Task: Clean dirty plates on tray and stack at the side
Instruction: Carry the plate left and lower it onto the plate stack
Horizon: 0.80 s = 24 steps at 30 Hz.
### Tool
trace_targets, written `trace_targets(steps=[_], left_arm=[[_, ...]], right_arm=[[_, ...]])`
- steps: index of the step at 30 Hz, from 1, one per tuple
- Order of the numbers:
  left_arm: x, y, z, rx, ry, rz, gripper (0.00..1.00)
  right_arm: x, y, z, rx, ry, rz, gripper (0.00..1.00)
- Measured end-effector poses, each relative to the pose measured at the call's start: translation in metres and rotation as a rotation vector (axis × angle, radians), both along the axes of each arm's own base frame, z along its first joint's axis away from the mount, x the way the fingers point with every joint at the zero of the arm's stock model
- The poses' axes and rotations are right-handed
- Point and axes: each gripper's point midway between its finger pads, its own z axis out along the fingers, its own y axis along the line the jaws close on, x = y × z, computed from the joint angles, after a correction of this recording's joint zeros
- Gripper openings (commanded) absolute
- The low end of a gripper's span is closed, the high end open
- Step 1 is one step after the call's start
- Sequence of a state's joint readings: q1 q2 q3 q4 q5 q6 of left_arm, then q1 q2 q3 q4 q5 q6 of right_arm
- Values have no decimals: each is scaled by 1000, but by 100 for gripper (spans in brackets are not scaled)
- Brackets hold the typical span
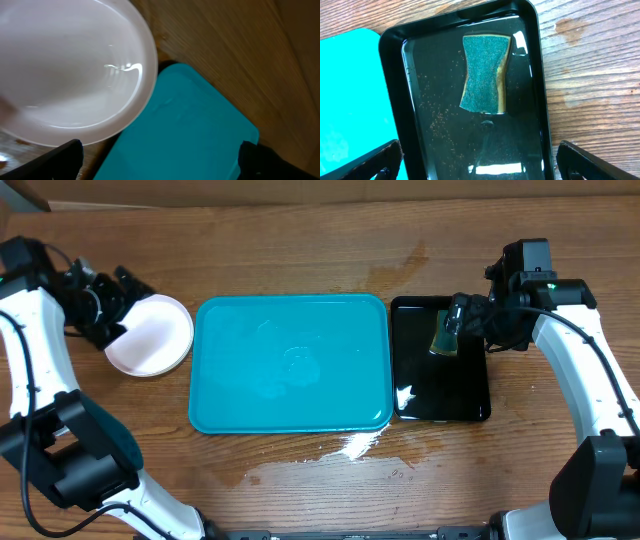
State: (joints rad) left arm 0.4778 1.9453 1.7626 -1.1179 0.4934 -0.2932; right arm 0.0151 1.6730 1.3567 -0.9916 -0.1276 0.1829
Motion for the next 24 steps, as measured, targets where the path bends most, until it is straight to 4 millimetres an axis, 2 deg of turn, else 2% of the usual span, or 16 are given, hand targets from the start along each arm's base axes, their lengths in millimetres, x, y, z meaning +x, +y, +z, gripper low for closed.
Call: trace_targets(steps=[6, 18, 21, 24], left_arm=[[8, -27, 3, -14, -11, -63, 100], [1, -6, -8, 119, 53, -26, 100], [0, -2, -9, 139, 63, -19, 100], [-1, 0, -10, 150, 68, -17, 100]], right_arm=[[0, 0, 0, 0, 0, -1, 100], [-1, 1, 5, 0, -13, 4, 100], [-7, 7, 25, 0, -66, 20, 100], [-18, 23, 71, 9, -202, 65, 100]])
